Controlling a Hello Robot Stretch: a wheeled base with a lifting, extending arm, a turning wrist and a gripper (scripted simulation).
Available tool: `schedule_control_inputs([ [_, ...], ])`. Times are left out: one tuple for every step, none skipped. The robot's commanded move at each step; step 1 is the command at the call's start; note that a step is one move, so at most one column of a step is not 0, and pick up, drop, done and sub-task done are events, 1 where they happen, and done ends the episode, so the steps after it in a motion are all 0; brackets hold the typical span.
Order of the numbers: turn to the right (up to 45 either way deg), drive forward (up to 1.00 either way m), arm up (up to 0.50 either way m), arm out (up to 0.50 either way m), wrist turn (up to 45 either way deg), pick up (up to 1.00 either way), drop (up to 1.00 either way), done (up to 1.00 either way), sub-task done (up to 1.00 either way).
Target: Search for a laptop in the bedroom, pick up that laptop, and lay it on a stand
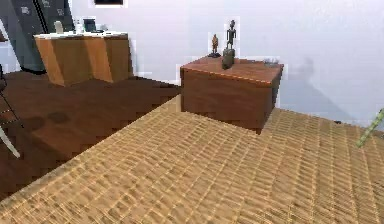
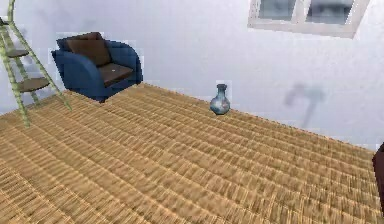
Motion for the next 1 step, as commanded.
schedule_control_inputs([
  [-45.0, 0.0, 0.0, 0.0, 0.0, 0.0, 0.0, 0.0, 0.0],
])
